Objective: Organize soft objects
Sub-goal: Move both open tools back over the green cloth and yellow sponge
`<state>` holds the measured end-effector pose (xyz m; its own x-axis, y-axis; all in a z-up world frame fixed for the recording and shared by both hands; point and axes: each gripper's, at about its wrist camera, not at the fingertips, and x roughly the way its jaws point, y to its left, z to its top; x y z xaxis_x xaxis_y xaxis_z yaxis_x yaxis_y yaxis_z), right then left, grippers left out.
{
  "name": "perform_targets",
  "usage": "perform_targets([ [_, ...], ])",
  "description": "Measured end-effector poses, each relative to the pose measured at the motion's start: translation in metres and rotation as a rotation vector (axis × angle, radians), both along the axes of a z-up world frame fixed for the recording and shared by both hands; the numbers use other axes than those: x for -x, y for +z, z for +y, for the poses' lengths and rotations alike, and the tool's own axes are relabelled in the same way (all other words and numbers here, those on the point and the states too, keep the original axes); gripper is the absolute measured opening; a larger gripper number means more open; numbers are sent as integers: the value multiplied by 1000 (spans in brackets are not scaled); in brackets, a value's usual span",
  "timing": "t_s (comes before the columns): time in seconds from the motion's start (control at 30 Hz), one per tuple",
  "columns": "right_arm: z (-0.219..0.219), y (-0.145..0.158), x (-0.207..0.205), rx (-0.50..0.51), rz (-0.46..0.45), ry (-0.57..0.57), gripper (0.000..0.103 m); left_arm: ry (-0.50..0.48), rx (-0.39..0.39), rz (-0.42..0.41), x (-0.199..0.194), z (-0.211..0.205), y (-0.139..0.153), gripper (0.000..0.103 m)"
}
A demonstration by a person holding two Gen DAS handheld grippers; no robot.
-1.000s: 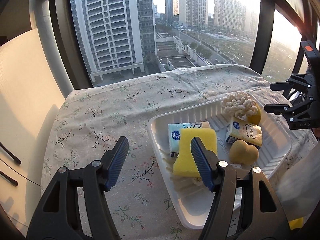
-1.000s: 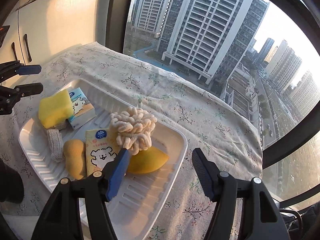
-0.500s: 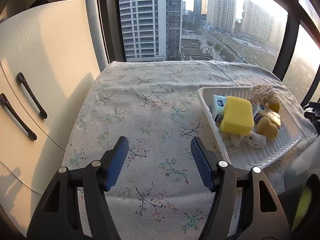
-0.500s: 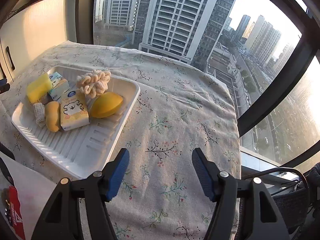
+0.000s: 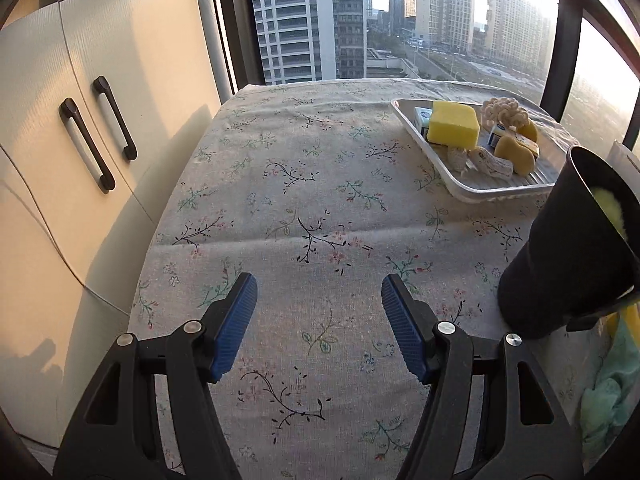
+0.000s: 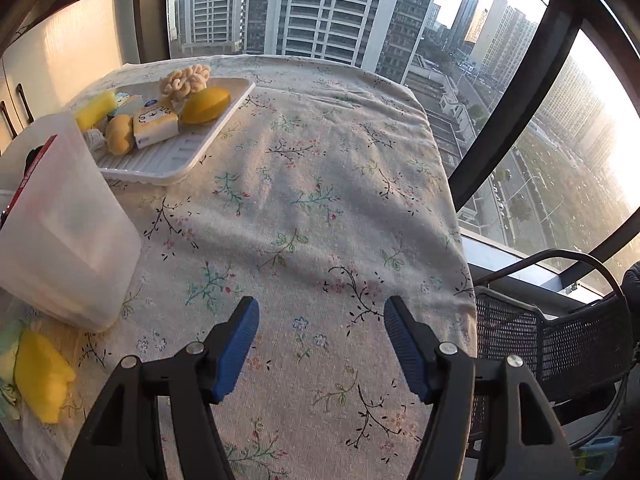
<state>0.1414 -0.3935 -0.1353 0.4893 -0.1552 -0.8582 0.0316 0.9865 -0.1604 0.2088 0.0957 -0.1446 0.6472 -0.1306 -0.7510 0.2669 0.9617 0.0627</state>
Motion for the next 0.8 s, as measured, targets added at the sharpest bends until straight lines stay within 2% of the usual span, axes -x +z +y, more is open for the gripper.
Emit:
perform_targets([
  [0.2,10,-7,53,-29,-6,-2,68,-26,-38,7,46,1,-14,63],
  [0.37,27,-11,88,-52,-5,8,68,-93,-54,52,86,-10,-25,63],
  [0.43,35,-13,100,-68,-2,9,68,-115,-62,46,103,-16,-24,63],
  [0.57,51,-15,119,-89,7,22,68,-164,-39,59,133,-27,-20,63],
  [0.67,69,-17,133,-95,6,38,68,-177,-29,33,154,-35,-13,63],
  [0.8,94,-16,148,-130,-8,66,68,-196,25,38,173,-42,-5,63],
])
